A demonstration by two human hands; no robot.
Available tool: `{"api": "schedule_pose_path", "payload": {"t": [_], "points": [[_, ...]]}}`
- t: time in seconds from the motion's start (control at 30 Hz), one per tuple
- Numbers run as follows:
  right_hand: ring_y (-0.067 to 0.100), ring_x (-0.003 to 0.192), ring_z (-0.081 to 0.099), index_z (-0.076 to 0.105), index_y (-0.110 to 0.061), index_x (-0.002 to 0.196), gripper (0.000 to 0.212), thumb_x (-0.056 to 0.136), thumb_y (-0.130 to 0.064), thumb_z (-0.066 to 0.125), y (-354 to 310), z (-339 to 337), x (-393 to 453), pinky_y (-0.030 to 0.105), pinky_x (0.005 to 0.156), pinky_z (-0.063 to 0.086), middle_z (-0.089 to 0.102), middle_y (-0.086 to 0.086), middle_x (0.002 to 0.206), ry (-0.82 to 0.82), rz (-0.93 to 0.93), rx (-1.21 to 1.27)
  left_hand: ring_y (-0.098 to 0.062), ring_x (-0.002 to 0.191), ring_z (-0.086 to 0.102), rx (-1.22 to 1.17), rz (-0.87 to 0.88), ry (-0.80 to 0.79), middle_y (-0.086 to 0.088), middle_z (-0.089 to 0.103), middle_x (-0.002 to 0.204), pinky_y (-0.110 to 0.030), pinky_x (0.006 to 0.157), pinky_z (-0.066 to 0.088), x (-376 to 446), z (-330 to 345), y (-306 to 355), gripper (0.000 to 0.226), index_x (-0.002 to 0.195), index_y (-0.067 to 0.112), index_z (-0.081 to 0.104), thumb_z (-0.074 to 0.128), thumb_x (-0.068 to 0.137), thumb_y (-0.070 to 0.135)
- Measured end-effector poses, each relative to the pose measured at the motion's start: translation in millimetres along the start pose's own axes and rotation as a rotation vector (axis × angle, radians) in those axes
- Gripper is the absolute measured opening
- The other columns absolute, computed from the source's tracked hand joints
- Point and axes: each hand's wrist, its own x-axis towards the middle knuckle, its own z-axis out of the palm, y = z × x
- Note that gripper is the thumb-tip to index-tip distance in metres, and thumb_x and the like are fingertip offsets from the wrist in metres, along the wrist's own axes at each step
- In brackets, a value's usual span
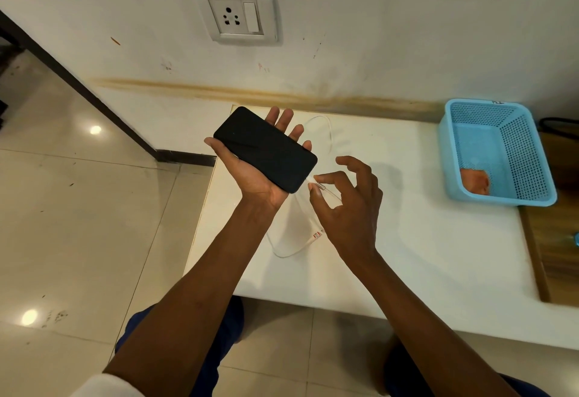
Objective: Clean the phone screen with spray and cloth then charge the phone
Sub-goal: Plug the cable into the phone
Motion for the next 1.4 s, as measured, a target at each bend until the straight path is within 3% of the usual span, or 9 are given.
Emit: {"api": "schedule_pose_path", "payload": {"t": [0.23,0.4,0.7,1.17,1.4], "points": [[0.015,0.124,0.05,0.067,-0.032,0.098,0.017,0.085,-0.043,0.07,-0.6,-2.1,0.7,0.045,0.093,0.045,0.055,-0.007,0.134,-0.027,0.007,0.009,-0.032,0.116,0.06,0.006,0.0,0.003,-0.007,0.06,0.133,-0.052,0.1,0.041,0.2,0.6,1.3,0.111,0.147,0.016,0.042,0.021,0.071,0.095],[0.015,0.126,0.049,0.062,-0.034,0.11,0.031,0.085,-0.052,0.065,-2.1,-4.7,4.4,0.047,0.099,0.044,0.053,-0.008,0.137,-0.066,0.014,0.009,-0.032,0.117,0.057,0.002,-0.01,-0.013,-0.007,0.059,0.134,-0.052,0.102,0.038,1.2,0.4,4.0,0.11,0.147,0.016,0.041,0.019,0.073,0.094],[0.014,0.125,0.049,0.067,-0.033,0.099,0.018,0.086,-0.046,0.067,1.0,-2.0,2.4,0.043,0.098,0.042,0.054,-0.007,0.135,-0.023,-0.026,-0.035,-0.033,0.121,0.057,-0.002,-0.013,0.012,-0.007,0.058,0.137,-0.053,0.102,0.04,-0.6,-0.1,2.3,0.11,0.146,0.016,0.045,0.02,0.073,0.094],[0.017,0.123,0.051,0.068,-0.032,0.097,0.02,0.086,-0.048,0.065,-0.3,-2.9,2.4,0.043,0.096,0.044,0.056,-0.005,0.134,-0.015,-0.015,-0.048,-0.032,0.119,0.058,0.016,0.0,0.018,-0.007,0.058,0.136,-0.052,0.101,0.041,0.1,-0.6,0.3,0.111,0.147,0.016,0.042,0.019,0.072,0.094],[0.014,0.122,0.052,0.063,-0.032,0.109,0.031,0.084,-0.051,0.067,-1.4,-5.5,2.9,0.045,0.096,0.045,0.058,-0.007,0.131,-0.043,-0.02,0.001,-0.033,0.121,0.057,0.016,-0.011,-0.013,-0.008,0.056,0.14,-0.056,0.106,0.037,2.8,-3.1,5.3,0.109,0.146,0.016,0.044,0.018,0.074,0.093]]}}
